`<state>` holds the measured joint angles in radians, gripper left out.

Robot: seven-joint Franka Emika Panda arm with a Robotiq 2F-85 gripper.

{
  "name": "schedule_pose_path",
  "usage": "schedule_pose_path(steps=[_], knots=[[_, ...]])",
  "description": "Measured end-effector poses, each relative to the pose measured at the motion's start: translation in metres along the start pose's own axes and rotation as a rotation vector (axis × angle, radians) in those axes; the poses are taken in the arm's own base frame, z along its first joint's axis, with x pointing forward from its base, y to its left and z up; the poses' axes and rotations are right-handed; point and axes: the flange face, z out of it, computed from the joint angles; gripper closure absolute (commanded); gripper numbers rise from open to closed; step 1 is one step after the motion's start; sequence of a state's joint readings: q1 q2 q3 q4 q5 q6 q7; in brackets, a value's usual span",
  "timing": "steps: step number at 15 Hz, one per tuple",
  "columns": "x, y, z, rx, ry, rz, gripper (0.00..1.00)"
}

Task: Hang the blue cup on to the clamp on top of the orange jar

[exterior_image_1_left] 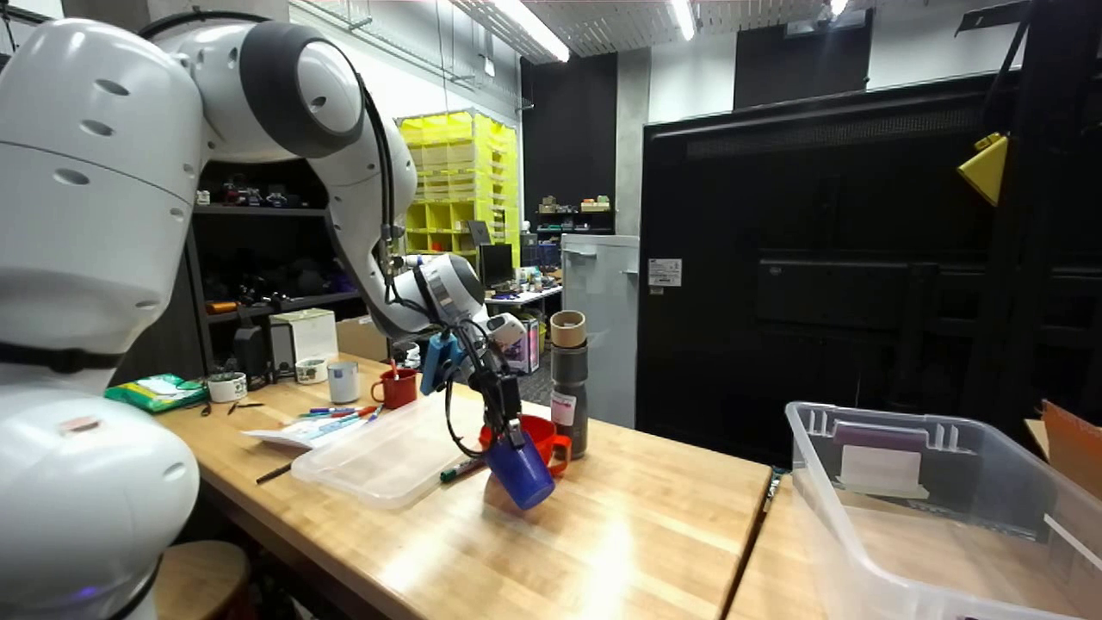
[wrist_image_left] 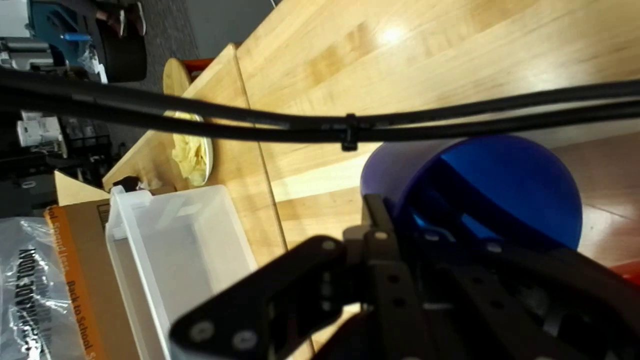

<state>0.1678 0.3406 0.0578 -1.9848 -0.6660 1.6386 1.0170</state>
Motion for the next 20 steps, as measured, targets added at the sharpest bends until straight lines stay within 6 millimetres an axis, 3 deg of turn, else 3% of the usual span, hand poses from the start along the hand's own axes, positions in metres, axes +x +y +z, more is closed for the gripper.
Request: schedule_pose_path(steps=[13, 17, 20], knots=[[0.022, 0.011, 0.017, 0.144, -0.205, -0.114, 0.99], [0.023, 0.014, 0.010, 0.151, -0.197, -0.127, 0.99], [0.016, 0.018, -0.006, 0.155, -0.176, -0.138, 0.99]])
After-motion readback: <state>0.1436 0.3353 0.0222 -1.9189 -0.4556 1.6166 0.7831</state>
